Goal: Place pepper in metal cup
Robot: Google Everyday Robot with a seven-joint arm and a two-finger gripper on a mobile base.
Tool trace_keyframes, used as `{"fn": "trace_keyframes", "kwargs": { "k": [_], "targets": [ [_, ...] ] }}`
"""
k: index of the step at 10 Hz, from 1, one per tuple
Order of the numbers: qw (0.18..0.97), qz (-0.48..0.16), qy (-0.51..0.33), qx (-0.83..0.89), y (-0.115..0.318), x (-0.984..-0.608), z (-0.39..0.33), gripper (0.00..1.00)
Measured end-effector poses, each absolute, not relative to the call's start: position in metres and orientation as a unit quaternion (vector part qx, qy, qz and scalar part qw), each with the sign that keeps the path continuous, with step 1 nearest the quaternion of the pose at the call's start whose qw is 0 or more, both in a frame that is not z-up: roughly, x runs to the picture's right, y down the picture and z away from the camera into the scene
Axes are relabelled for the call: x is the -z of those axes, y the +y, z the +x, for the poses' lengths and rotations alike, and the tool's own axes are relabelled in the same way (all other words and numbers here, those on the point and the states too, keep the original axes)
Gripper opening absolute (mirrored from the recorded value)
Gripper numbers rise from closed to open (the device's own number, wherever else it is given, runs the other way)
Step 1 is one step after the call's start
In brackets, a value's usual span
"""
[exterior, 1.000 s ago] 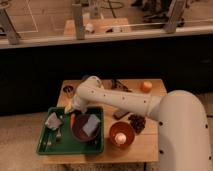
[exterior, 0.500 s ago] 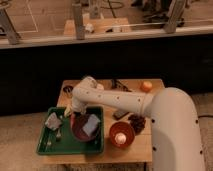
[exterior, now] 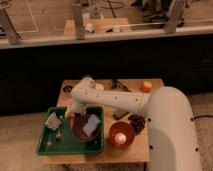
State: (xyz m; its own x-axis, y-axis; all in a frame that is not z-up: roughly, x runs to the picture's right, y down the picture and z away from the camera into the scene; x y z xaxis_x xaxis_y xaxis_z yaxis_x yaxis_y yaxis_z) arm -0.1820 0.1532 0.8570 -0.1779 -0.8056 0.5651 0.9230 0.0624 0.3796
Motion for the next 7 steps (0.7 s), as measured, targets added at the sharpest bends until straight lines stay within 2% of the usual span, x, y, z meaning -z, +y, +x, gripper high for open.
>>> {"fn": "trace_keyframes", "kwargs": {
  "k": [7],
  "targets": [
    [0.630,-0.100,-0.360,0.681,0.1581,-0.8595,-0.1825,0.66]
  ]
}}
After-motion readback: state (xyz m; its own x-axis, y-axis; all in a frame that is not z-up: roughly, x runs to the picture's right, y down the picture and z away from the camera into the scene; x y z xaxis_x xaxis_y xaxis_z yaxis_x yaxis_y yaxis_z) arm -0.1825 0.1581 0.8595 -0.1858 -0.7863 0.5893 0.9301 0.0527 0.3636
